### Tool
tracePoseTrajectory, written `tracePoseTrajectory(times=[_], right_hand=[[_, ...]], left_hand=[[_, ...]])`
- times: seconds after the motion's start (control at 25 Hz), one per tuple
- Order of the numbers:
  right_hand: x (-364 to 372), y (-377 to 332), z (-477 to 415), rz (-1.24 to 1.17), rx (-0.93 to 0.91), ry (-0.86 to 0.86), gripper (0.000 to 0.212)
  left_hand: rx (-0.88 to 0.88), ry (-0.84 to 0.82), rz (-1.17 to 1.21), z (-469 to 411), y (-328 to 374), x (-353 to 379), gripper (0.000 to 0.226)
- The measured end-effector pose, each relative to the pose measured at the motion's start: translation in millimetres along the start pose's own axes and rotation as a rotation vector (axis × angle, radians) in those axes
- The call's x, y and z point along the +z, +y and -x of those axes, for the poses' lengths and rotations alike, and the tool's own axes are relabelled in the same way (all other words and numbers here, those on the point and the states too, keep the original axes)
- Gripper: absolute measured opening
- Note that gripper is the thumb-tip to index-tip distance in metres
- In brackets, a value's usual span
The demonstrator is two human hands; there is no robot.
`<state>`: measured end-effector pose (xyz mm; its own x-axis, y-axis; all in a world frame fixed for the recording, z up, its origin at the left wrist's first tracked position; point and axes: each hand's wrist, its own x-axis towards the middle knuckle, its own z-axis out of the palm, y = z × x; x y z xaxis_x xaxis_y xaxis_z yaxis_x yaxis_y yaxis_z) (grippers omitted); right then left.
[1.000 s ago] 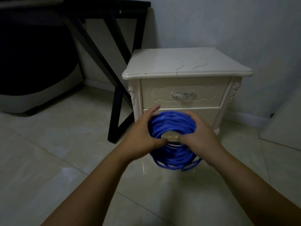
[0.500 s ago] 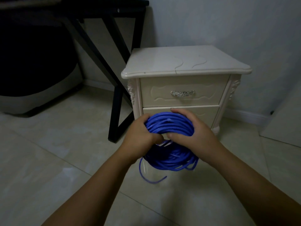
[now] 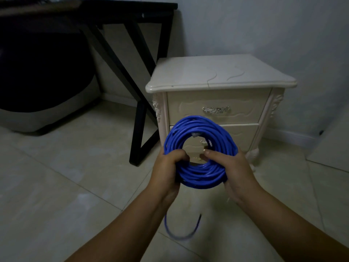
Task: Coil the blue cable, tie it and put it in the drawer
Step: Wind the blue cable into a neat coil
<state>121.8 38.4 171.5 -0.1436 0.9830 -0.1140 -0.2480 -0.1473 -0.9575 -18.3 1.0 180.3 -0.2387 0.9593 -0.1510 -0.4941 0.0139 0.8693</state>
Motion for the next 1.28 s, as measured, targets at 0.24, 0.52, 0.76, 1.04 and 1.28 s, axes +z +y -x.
tracePoseTrajectory(times=[0.24, 0.52, 0.76, 1.04, 1.28], right_hand=[[-8, -17, -2, 0.244, 0.022, 0.044, 0.037], [6, -23, 20, 1.23, -0.374, -0.248, 0.068], [4, -28, 19, 1.182, -0.273, -0.283, 0.062], [-13, -28, 5, 0.605, 0.033, -0.322, 0.045], [2, 0, 4, 0.168, 0.091, -0.078, 0.049]], left_hand=[[-0.059, -0.16, -0.459, -2, 22, -11, 0.051], [0.399, -0.457, -1.232, 8, 27, -7, 0.071], [0.37, -0.318, -1.227, 7, 20, -7, 0.037], [0.127, -0.118, -0.821, 3, 31, -15, 0.042], [0.095, 0.055, -0.363, 1, 24, -12, 0.04]])
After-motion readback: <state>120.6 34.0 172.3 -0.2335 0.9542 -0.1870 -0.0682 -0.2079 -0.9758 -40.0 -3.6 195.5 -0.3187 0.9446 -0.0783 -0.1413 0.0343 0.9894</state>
